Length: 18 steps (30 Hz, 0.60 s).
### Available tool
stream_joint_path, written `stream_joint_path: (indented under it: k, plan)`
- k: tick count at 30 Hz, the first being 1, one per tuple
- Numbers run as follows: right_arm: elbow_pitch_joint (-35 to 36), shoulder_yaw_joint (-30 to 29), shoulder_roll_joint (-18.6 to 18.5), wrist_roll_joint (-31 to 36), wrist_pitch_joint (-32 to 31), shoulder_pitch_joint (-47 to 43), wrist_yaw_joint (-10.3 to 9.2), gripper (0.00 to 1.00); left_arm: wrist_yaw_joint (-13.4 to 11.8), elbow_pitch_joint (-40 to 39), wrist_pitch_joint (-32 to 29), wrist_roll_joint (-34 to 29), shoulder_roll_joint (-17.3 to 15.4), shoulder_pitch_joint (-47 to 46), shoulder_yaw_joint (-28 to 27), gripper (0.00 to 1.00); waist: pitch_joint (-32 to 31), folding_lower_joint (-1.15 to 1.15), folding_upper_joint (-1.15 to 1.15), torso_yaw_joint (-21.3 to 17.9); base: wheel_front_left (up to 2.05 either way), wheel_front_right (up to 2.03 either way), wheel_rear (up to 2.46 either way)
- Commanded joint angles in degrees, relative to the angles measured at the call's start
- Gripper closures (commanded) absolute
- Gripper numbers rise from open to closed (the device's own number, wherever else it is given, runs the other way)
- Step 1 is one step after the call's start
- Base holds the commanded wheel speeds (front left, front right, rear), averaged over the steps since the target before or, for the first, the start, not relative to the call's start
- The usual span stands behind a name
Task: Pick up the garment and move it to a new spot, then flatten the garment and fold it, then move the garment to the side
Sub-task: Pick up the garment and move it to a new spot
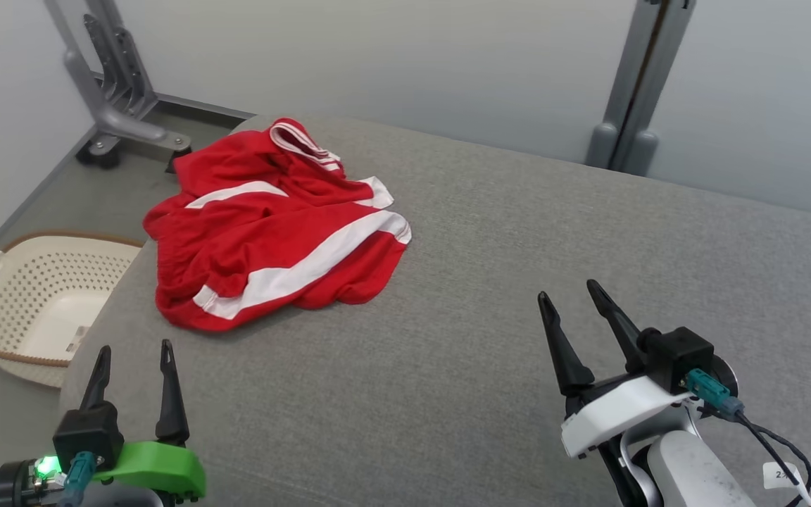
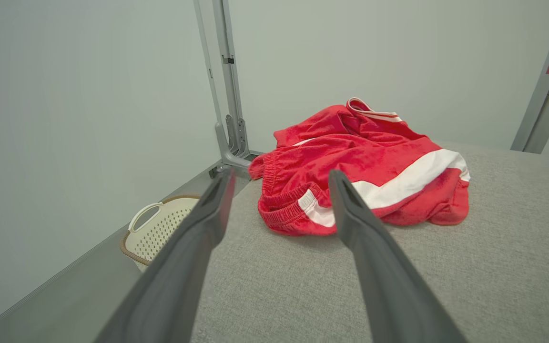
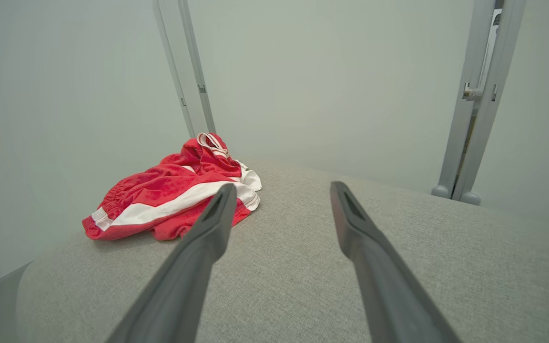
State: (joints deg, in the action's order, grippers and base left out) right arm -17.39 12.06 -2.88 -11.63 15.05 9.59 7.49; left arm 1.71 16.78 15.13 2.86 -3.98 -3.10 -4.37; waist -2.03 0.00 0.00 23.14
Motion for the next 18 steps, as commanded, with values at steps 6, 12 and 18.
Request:
stream_joint_path:
  k: [6, 12, 18]
  plan:
    - [0.2, 0.6, -0.1, -1.1, 0.2, 0.0, 0.00, 0.00, 0.3, -0.1, 0.0, 0.5, -0.3, 1.0, -1.1, 0.00, 0.0, 0.00, 0.00, 5.3, 0.00, 0.00, 0.00]
    - [0.2, 1.0, -0.1, -1.3, 0.2, 0.7, 0.00, 0.00, 0.9, 1.5, 0.0, 1.6, 0.0, 0.5, -1.8, 0.00, 0.5, 0.00, 0.00, 5.6, 0.00, 0.00, 0.00]
    - [0.2, 1.2, -0.1, -1.8, 0.2, 0.1, 0.00, 0.00, 2.3, 3.1, 0.0, 2.7, 0.0, -0.9, -2.0, 0.00, 0.7, 0.00, 0.00, 5.0, 0.00, 0.00, 0.00]
